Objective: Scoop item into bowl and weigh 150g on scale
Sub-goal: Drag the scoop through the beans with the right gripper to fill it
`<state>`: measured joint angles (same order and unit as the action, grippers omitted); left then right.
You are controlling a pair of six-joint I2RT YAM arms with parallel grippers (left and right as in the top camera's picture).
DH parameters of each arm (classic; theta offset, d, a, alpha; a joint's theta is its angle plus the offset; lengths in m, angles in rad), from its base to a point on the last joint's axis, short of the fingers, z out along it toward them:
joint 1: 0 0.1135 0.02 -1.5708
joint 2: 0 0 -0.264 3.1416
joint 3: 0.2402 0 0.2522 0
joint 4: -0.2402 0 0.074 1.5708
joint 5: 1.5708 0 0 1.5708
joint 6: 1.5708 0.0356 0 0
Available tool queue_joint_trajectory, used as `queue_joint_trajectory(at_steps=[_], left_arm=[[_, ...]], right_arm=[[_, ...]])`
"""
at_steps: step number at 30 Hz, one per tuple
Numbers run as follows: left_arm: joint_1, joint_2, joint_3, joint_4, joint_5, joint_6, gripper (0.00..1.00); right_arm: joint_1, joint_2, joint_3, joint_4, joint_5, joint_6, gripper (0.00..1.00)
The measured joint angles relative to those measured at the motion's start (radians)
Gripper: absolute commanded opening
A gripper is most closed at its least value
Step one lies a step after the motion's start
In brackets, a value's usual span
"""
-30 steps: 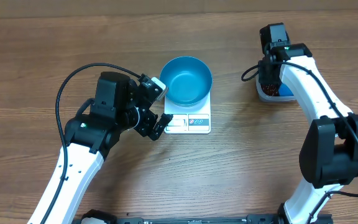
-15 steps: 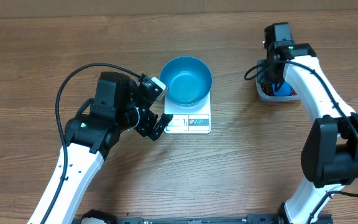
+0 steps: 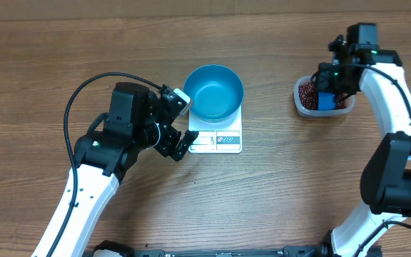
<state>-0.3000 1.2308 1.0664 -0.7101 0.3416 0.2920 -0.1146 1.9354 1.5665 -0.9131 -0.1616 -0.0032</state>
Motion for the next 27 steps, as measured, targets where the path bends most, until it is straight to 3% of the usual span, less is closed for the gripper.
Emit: queue_joint_trajectory(at_steps=[27], left_arm=[[0.000,0.000,0.000,0.000,0.000,0.000,0.99]], right_arm=[[-0.156,0.011,0.001,-0.090,-0.289,-0.055,0.04]])
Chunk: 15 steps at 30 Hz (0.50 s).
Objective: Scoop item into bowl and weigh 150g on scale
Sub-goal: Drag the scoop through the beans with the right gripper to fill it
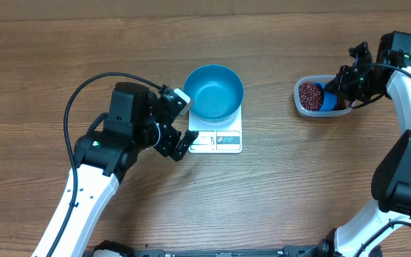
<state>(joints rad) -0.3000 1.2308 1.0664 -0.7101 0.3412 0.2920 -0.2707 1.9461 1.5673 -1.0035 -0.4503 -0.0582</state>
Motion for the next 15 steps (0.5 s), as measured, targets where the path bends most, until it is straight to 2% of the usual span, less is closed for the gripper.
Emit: queue_joint_trajectory(at_steps=[15], left_arm=[[0.000,0.000,0.000,0.000,0.000,0.000,1.00]], right_arm=[[-0.010,0.016,0.005,-0.007,-0.031,0.092,0.04]])
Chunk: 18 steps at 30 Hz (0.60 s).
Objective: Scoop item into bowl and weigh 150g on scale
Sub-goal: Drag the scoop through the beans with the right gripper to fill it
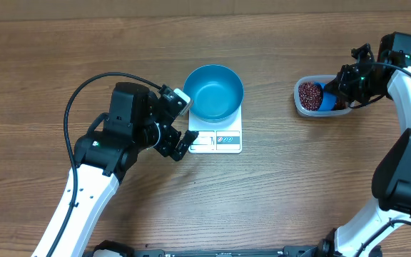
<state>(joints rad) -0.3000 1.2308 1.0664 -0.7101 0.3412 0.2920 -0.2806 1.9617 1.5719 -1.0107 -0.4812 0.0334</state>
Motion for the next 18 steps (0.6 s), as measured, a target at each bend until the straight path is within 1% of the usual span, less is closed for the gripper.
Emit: queue_joint_trajectory(at_steps=[18], left_arm=[[0.000,0.000,0.000,0.000,0.000,0.000,0.99]], right_arm=[[-0.062,0.029,0.012,-0.028,-0.077,-0.008,0.04]])
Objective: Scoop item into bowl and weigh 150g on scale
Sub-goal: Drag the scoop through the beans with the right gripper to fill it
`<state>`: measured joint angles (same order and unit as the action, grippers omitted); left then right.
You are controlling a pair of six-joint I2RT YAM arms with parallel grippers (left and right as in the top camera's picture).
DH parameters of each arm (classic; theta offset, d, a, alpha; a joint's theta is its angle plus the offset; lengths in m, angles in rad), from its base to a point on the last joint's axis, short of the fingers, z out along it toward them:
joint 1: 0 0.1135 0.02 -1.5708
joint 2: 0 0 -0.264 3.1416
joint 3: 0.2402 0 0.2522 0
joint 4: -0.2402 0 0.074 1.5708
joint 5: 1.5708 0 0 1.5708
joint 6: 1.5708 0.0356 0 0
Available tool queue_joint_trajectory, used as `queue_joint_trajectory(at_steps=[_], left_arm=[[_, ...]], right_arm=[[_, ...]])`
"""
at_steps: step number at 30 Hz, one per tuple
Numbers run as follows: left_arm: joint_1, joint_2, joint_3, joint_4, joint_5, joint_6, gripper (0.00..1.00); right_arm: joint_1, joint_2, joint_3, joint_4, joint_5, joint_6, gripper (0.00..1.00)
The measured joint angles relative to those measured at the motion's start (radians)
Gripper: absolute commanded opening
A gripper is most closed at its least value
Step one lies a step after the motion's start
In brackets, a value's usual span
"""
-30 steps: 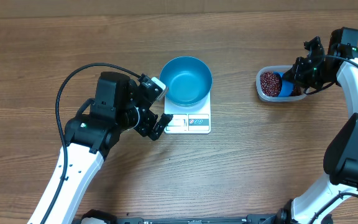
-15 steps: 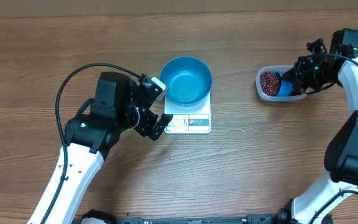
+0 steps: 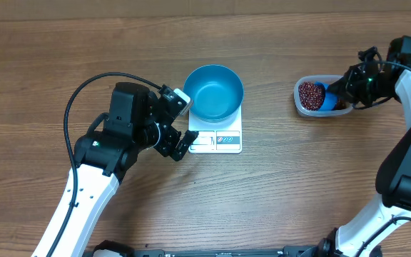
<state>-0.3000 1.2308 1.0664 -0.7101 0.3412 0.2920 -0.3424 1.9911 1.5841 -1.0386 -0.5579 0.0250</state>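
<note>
A blue bowl (image 3: 216,91) stands on the white scale (image 3: 218,140) at the table's middle, and nothing shows inside it. At the right, a clear container (image 3: 300,105) holds red beans. My right gripper (image 3: 342,89) is shut on the handle of a blue scoop (image 3: 327,98). The scoop lies level over the container, with a heap of red beans (image 3: 308,93) in its cup. My left gripper (image 3: 179,145) rests by the scale's left edge, fingers apart and holding nothing.
The left arm's black cable (image 3: 84,89) loops over the table to the left of the bowl. The wooden table (image 3: 277,185) runs wide between the scale and the container.
The right arm's wrist has shifted a little to the right. The loaded scoop stays over the container in nearly the same spot. The left arm, bowl and scale have not moved.
First the right gripper stood over the container with the blue scoop dipped into the beans. Then the scoop lay level at the container's left side, heaped with beans. It has stayed there, while the right arm has drawn slightly rightward. The left arm never moved.
</note>
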Motion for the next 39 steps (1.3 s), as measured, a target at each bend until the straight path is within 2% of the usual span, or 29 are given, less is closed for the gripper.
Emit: queue_joint_trajectory(at_steps=[27,39], left_arm=[[0.000,0.000,0.000,0.000,0.000,0.000,1.00],[0.000,0.000,0.000,0.000,0.000,0.000,1.00]], right_arm=[[-0.051,0.030,0.010,-0.017,-0.044,0.000,0.04],[-0.051,0.030,0.011,-0.023,-0.050,-0.078,0.04]])
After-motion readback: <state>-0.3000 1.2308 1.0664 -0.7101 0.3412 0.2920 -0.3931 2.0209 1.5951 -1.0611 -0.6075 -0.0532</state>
